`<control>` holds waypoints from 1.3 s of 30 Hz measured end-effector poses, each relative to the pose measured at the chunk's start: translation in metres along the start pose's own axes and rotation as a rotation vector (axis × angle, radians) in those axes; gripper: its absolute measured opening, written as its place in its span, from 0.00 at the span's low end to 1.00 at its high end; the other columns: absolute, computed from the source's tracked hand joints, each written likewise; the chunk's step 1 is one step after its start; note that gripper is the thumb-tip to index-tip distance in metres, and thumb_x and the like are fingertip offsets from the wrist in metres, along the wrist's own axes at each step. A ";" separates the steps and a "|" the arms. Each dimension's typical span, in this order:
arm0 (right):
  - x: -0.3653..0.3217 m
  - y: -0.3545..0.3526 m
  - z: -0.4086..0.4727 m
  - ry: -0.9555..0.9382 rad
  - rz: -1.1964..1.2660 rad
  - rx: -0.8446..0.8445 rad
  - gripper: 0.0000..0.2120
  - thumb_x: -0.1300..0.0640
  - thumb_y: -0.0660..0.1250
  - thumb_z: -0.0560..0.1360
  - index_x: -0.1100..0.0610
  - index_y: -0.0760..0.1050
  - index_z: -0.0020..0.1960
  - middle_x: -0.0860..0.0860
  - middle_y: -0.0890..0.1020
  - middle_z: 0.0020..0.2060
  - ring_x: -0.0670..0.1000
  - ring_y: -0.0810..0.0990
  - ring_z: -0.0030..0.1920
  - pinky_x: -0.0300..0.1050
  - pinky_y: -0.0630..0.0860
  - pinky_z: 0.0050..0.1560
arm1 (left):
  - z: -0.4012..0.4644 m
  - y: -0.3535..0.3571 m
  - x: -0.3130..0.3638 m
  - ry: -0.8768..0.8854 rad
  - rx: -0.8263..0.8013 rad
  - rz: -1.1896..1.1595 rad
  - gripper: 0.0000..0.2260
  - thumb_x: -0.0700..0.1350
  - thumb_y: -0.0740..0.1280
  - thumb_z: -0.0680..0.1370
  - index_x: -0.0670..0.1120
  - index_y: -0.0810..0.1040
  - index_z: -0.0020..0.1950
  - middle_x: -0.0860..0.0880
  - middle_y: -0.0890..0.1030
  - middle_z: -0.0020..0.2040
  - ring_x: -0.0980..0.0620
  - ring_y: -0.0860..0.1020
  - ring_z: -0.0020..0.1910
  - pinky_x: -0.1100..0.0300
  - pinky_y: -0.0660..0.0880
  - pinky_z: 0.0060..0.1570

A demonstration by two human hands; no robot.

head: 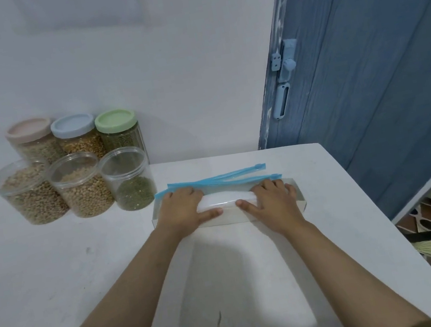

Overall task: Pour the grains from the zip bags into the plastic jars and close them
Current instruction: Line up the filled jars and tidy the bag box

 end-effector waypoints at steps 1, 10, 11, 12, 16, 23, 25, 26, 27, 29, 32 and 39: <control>0.000 -0.001 -0.001 -0.015 -0.004 0.022 0.33 0.28 0.50 0.76 0.50 0.76 0.63 0.48 0.71 0.65 0.52 0.64 0.69 0.56 0.59 0.69 | -0.003 -0.001 0.001 0.023 0.063 -0.005 0.46 0.81 0.40 0.65 0.50 0.76 0.61 0.51 0.75 0.57 0.49 0.72 0.57 0.53 0.65 0.57; 0.002 0.003 0.005 -0.051 0.002 0.084 0.36 0.25 0.49 0.74 0.47 0.70 0.69 0.46 0.76 0.65 0.50 0.69 0.67 0.54 0.57 0.69 | -0.024 -0.012 -0.007 0.184 0.505 -0.184 0.32 0.72 0.56 0.74 0.47 0.76 0.61 0.51 0.80 0.55 0.46 0.79 0.53 0.54 0.67 0.54; 0.002 0.002 0.006 -0.076 0.008 0.093 0.38 0.23 0.47 0.72 0.45 0.68 0.70 0.46 0.75 0.65 0.51 0.68 0.68 0.54 0.56 0.69 | -0.022 -0.012 -0.008 0.178 0.499 -0.182 0.31 0.72 0.56 0.74 0.48 0.76 0.62 0.51 0.81 0.55 0.46 0.79 0.53 0.54 0.66 0.54; 0.003 0.002 0.008 -0.101 0.022 0.094 0.40 0.22 0.46 0.69 0.43 0.66 0.71 0.46 0.74 0.66 0.51 0.67 0.68 0.54 0.54 0.69 | -0.020 -0.012 -0.010 0.161 0.488 -0.178 0.31 0.72 0.56 0.74 0.49 0.75 0.62 0.52 0.81 0.56 0.46 0.79 0.54 0.54 0.64 0.55; 0.002 0.002 0.026 -0.143 0.024 0.039 0.35 0.25 0.58 0.70 0.38 0.61 0.74 0.48 0.72 0.64 0.53 0.65 0.68 0.57 0.54 0.69 | -0.005 -0.011 -0.011 0.022 0.378 -0.105 0.28 0.69 0.57 0.74 0.53 0.75 0.66 0.53 0.78 0.61 0.48 0.74 0.64 0.47 0.55 0.67; 0.001 0.005 0.063 -0.068 -0.054 0.040 0.32 0.30 0.63 0.73 0.37 0.60 0.74 0.50 0.71 0.66 0.55 0.64 0.69 0.59 0.56 0.71 | 0.027 0.001 -0.026 -0.127 0.088 0.062 0.29 0.67 0.55 0.79 0.62 0.53 0.78 0.51 0.61 0.77 0.45 0.56 0.76 0.41 0.46 0.75; 0.000 0.004 0.074 -0.057 -0.069 0.042 0.32 0.31 0.63 0.73 0.37 0.59 0.74 0.50 0.70 0.66 0.54 0.64 0.70 0.60 0.55 0.71 | 0.037 0.002 -0.030 -0.106 0.042 0.071 0.35 0.68 0.61 0.76 0.61 0.51 0.78 0.50 0.59 0.77 0.44 0.56 0.76 0.42 0.46 0.75; -0.001 0.004 0.080 -0.048 -0.080 0.036 0.32 0.31 0.63 0.73 0.37 0.59 0.74 0.50 0.69 0.67 0.54 0.63 0.71 0.60 0.55 0.71 | 0.042 0.000 -0.031 -0.105 0.039 0.075 0.36 0.67 0.64 0.75 0.60 0.52 0.79 0.50 0.60 0.77 0.44 0.57 0.76 0.42 0.47 0.75; -0.002 0.005 0.086 -0.040 -0.092 0.026 0.32 0.31 0.62 0.74 0.37 0.59 0.74 0.50 0.69 0.68 0.54 0.63 0.71 0.61 0.55 0.71 | 0.047 -0.003 -0.032 -0.111 0.040 0.074 0.37 0.64 0.66 0.75 0.58 0.53 0.79 0.50 0.61 0.77 0.45 0.59 0.75 0.43 0.48 0.75; -0.004 0.004 0.097 -0.037 -0.103 0.017 0.32 0.31 0.62 0.74 0.38 0.59 0.75 0.50 0.68 0.69 0.55 0.62 0.71 0.61 0.56 0.70 | 0.061 -0.008 -0.038 -0.132 0.034 0.074 0.36 0.61 0.68 0.75 0.54 0.56 0.78 0.50 0.64 0.75 0.47 0.62 0.74 0.44 0.50 0.74; -0.007 0.003 0.112 -0.050 -0.086 0.016 0.33 0.32 0.64 0.73 0.38 0.60 0.75 0.48 0.67 0.70 0.55 0.63 0.70 0.62 0.57 0.69 | 0.080 -0.012 -0.048 -0.149 -0.020 0.091 0.35 0.60 0.70 0.74 0.50 0.60 0.76 0.50 0.67 0.73 0.48 0.66 0.72 0.44 0.54 0.73; -0.009 0.001 0.139 0.033 -0.086 -0.082 0.36 0.29 0.65 0.71 0.38 0.60 0.74 0.48 0.68 0.71 0.58 0.61 0.72 0.62 0.55 0.71 | 0.101 -0.004 -0.058 -0.202 -0.040 0.013 0.32 0.55 0.69 0.77 0.50 0.58 0.77 0.49 0.65 0.74 0.48 0.61 0.75 0.42 0.52 0.73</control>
Point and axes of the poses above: each hand's wrist, its own z-axis towards the middle knuckle, its own y-axis out of the palm, x = y × z, the point moved 7 cm from there along z, towards the middle knuckle
